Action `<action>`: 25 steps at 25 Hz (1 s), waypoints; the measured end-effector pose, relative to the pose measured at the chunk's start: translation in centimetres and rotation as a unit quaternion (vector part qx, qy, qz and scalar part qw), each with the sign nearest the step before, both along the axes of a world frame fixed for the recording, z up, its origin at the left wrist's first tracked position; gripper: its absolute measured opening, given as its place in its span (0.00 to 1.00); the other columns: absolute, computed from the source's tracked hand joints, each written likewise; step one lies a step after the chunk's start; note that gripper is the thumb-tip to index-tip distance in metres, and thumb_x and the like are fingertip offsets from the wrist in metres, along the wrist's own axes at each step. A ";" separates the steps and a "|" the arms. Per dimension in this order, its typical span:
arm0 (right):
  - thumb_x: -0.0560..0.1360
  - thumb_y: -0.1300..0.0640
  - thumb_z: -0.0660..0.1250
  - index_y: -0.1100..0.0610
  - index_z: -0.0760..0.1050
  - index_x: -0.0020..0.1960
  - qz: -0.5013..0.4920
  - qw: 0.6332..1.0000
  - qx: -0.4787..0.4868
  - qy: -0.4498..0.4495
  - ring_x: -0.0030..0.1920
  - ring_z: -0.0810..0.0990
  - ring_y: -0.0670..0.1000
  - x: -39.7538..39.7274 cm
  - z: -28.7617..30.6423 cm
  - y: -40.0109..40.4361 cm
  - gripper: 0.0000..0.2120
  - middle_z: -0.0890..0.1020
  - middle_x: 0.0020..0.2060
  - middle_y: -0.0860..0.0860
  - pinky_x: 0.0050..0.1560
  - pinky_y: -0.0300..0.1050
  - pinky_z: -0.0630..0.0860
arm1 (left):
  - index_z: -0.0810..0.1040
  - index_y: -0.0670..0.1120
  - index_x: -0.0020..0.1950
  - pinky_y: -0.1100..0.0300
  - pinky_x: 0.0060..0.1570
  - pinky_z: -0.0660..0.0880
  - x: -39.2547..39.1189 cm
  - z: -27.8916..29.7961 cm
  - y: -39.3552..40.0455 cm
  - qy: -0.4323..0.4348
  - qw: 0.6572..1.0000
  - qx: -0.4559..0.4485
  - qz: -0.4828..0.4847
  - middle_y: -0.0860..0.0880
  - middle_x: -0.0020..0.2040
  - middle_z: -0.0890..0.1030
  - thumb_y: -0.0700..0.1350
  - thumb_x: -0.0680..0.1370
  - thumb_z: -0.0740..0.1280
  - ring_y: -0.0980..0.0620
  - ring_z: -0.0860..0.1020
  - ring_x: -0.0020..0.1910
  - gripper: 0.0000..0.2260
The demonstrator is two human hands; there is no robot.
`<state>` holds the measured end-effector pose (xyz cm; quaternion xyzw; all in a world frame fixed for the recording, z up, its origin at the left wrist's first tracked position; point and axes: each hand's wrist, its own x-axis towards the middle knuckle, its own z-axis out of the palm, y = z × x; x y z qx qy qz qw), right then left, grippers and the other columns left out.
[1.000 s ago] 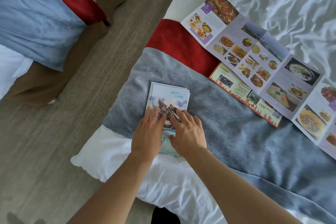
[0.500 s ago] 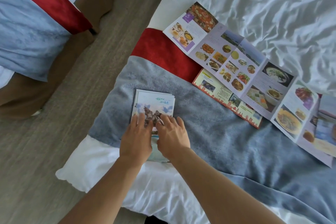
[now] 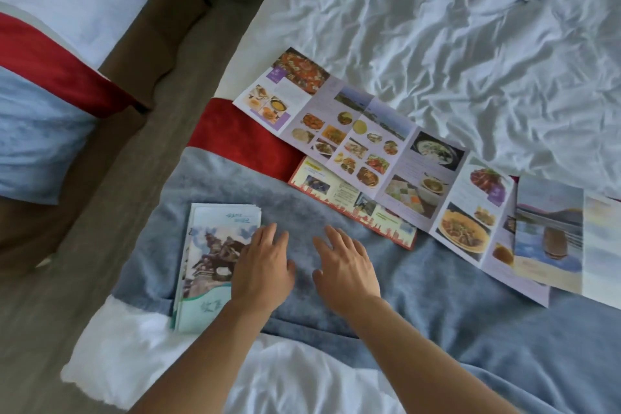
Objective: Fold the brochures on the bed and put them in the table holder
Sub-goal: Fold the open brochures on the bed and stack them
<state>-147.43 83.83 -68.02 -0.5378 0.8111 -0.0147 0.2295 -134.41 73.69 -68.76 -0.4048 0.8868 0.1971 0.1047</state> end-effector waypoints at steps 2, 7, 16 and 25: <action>0.79 0.52 0.62 0.52 0.63 0.76 -0.002 1.000 -0.012 -0.002 0.79 0.53 0.55 -2.8 0.9 1.0 0.27 0.56 0.80 0.54 0.77 0.51 0.53 | 0.63 0.48 0.77 0.51 0.69 0.67 -3.2 0.3 1.7 0.003 1.000 0.010 0.009 0.46 0.79 0.60 0.52 0.79 0.64 0.47 0.58 0.77 0.28; 0.78 0.52 0.63 0.51 0.60 0.77 -0.001 0.999 -0.037 0.007 0.78 0.54 0.54 -9.1 3.4 2.2 0.29 0.59 0.78 0.51 0.77 0.52 0.54 | 0.62 0.47 0.78 0.50 0.70 0.65 -9.7 1.7 3.2 0.026 0.997 0.029 0.068 0.45 0.77 0.64 0.53 0.80 0.64 0.45 0.60 0.76 0.28; 0.78 0.52 0.65 0.49 0.65 0.73 -0.037 0.999 -0.018 0.009 0.78 0.56 0.56 -12.4 1.6 -0.5 0.25 0.60 0.78 0.54 0.76 0.54 0.58 | 0.67 0.53 0.74 0.51 0.61 0.73 -16.2 1.2 -3.0 0.188 0.906 0.238 0.295 0.47 0.72 0.71 0.45 0.79 0.66 0.46 0.72 0.67 0.23; 0.78 0.49 0.66 0.52 0.61 0.76 -0.070 0.997 0.006 -0.010 0.77 0.59 0.55 -12.2 -0.5 -2.9 0.29 0.60 0.79 0.52 0.76 0.54 0.58 | 0.73 0.50 0.70 0.45 0.62 0.75 -19.5 0.1 -5.9 0.267 0.839 0.249 0.404 0.47 0.64 0.77 0.42 0.79 0.66 0.46 0.77 0.61 0.20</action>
